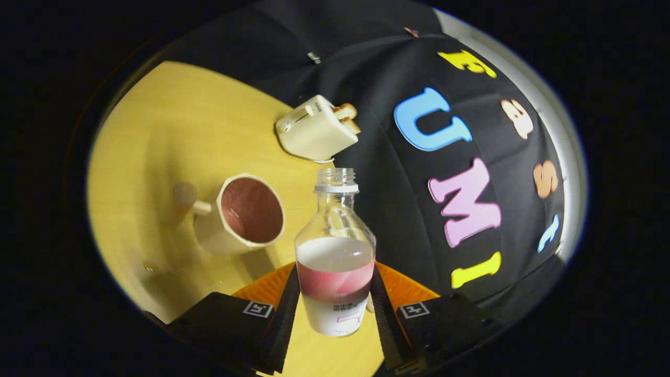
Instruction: Take the bottle from table, then pour the juice into the cup, finally place the bottle on the coaster
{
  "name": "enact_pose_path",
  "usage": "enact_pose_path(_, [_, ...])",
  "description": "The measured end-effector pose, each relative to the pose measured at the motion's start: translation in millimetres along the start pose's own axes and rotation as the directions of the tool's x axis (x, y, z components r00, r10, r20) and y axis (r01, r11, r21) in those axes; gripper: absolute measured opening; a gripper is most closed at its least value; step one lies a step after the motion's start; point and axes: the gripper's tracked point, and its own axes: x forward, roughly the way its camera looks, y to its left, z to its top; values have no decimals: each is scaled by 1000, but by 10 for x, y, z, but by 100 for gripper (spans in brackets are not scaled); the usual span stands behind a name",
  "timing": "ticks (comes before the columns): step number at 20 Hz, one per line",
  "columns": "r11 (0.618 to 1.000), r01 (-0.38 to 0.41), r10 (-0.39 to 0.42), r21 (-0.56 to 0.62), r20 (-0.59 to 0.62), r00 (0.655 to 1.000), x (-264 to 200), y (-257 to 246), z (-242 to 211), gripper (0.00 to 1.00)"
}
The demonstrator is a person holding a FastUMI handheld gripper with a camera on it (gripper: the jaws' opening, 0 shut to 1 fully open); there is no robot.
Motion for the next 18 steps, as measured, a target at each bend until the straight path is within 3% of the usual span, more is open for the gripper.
enact_pose_path(4, [957,12,-3,290,-29,1000,25,-174,-120,72])
enact_pose_path(8, [848,26,-74,530,69,995,16,-413,-47,72])
enact_pose_path(12, [781,-43,-72,623,157,985,80,-499,67,73])
enact_pose_path(18, [686,-19,-188,728,203,961,287,-849,45,73])
